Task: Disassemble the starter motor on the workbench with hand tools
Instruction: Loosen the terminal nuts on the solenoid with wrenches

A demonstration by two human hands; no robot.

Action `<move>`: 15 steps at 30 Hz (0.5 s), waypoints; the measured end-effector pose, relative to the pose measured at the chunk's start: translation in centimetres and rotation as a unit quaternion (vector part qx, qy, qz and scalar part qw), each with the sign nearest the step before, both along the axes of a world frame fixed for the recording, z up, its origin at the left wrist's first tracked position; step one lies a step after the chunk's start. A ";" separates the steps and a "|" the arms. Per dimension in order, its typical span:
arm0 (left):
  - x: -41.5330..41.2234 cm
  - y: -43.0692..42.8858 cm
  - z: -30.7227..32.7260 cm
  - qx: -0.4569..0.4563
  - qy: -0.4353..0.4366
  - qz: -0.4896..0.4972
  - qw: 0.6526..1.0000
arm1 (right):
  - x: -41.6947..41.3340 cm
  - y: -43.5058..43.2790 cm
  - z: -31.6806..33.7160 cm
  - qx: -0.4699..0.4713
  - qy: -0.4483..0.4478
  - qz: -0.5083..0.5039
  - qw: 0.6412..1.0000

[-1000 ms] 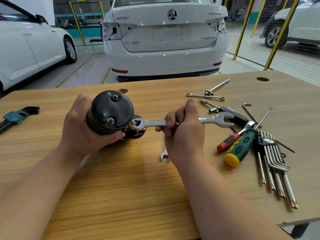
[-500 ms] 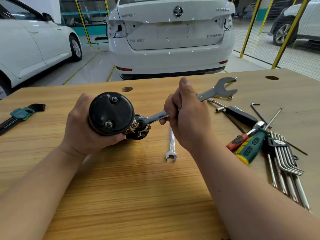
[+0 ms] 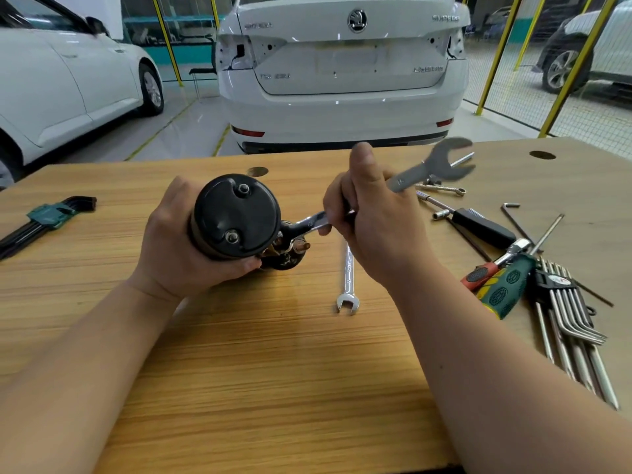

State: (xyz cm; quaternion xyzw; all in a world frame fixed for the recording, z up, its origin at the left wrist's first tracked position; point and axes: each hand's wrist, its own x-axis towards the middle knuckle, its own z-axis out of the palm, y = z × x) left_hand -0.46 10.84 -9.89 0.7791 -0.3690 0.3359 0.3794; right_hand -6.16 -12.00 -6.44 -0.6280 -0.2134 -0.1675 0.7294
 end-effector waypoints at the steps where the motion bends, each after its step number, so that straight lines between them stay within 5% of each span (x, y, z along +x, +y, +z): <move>1: 0.0 0.0 0.0 0.000 0.001 0.001 1.000 | 0.5 -0.1 0.5 -0.016 0.002 0.011 1.000; 5: -0.2 -0.1 0.0 -0.005 0.004 0.006 1.000 | 2.4 -1.1 2.0 -0.063 0.058 0.043 0.995; 15: -0.2 -0.3 0.2 -0.001 -0.009 0.006 1.000 | 3.4 -2.4 -0.3 -0.008 0.138 0.072 0.988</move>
